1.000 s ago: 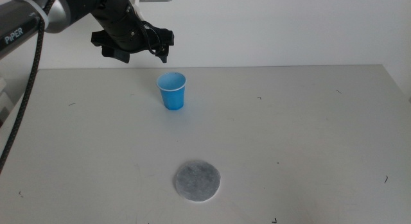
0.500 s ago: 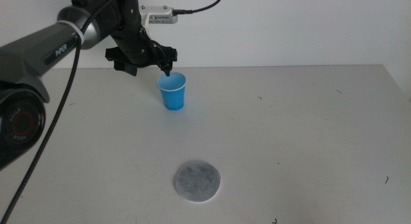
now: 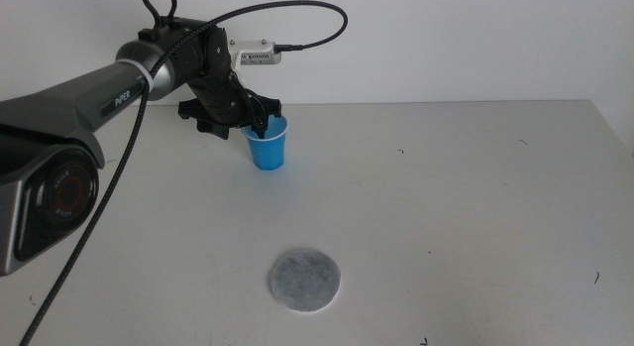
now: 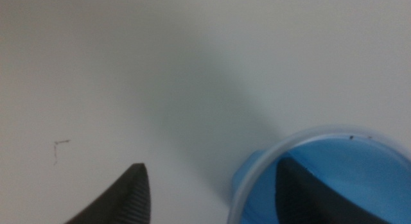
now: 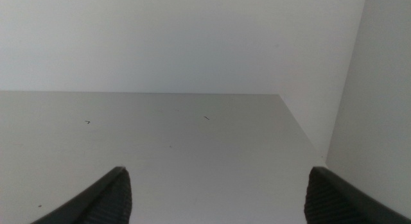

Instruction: Place an empty cup on a cup mat.

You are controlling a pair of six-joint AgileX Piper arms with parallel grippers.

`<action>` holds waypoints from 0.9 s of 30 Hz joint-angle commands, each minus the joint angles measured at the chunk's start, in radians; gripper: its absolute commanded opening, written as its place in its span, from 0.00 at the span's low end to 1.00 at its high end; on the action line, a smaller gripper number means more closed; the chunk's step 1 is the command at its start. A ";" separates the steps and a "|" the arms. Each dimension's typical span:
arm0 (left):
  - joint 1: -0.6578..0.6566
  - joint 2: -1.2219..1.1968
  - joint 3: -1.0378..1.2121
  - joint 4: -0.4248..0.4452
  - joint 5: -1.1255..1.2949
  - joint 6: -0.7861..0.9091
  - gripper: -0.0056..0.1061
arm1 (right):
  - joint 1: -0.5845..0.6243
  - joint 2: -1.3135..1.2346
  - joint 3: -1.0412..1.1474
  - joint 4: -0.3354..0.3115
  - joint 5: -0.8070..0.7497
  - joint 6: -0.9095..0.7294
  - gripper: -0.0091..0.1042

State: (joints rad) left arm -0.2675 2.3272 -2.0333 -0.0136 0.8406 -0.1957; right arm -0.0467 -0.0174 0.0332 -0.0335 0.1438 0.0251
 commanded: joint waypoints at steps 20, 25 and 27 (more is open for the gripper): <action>-0.105 -0.294 0.073 0.116 0.023 -0.107 0.12 | 0.002 -0.019 -0.012 -0.009 -0.078 -0.008 0.91; -0.171 -0.421 0.190 0.177 0.018 -0.159 0.12 | 0.002 -0.019 -0.012 -0.009 -0.078 -0.008 0.91; -0.197 -0.481 0.245 0.178 0.002 -0.181 0.12 | 0.002 -0.019 -0.012 -0.009 -0.078 -0.008 0.91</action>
State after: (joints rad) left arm -0.4453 1.9546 -1.7994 0.1446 0.8899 -0.3426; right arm -0.0467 -0.0174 0.0332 -0.0335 0.1438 0.0251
